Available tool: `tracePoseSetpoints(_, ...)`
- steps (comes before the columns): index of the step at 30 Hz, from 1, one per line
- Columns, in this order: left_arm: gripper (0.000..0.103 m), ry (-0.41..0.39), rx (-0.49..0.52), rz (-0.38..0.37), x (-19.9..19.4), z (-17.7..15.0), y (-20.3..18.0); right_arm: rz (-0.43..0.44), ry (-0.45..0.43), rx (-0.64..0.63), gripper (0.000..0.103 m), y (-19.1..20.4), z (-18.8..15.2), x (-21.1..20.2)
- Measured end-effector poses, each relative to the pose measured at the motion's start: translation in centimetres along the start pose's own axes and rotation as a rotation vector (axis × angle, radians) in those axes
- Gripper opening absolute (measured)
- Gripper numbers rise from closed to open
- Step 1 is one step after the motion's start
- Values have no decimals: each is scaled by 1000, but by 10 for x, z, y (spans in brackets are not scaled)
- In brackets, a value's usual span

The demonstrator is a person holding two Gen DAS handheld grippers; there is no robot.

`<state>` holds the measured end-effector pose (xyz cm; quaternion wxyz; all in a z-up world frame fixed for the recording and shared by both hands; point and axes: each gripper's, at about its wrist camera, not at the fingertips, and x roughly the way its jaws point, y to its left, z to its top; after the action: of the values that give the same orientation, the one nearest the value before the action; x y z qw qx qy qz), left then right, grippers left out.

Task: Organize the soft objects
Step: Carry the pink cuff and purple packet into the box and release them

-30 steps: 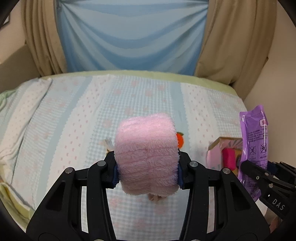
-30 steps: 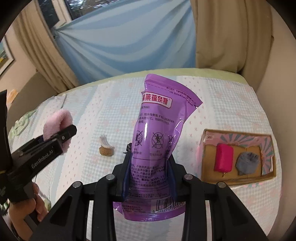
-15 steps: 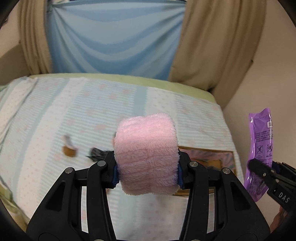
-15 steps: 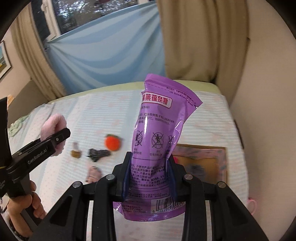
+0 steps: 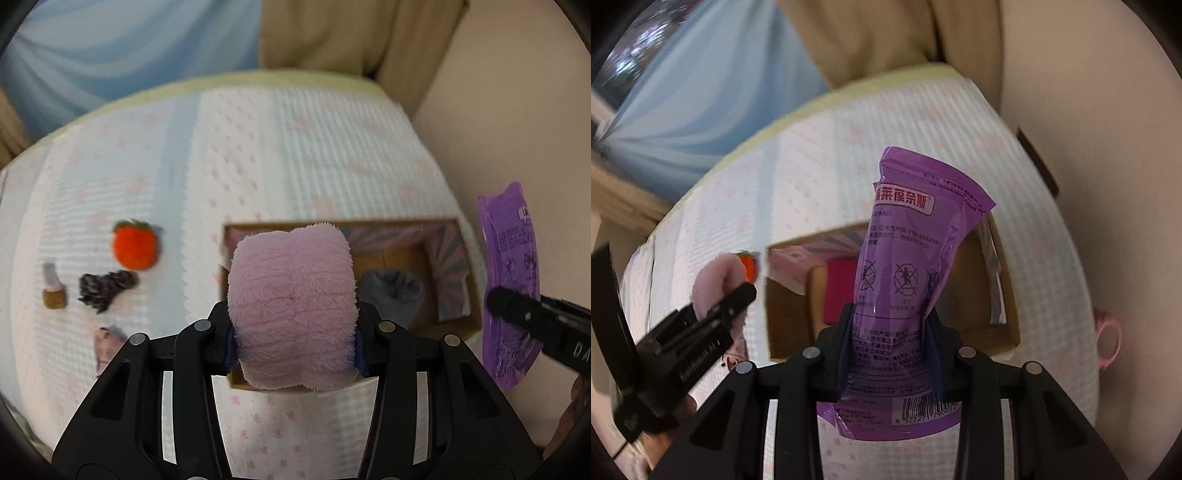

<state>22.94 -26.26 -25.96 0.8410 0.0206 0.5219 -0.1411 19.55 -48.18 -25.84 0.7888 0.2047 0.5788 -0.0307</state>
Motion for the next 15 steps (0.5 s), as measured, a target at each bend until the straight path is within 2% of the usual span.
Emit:
tracePoseSetpoints(9,42,183,115,2,89,-11,-14,35,127,197,32,-32,16,76)
tracePoseSetpoints(15,42,220,149,31,116,-10,-20,20,189,236,33,-50,28,103)
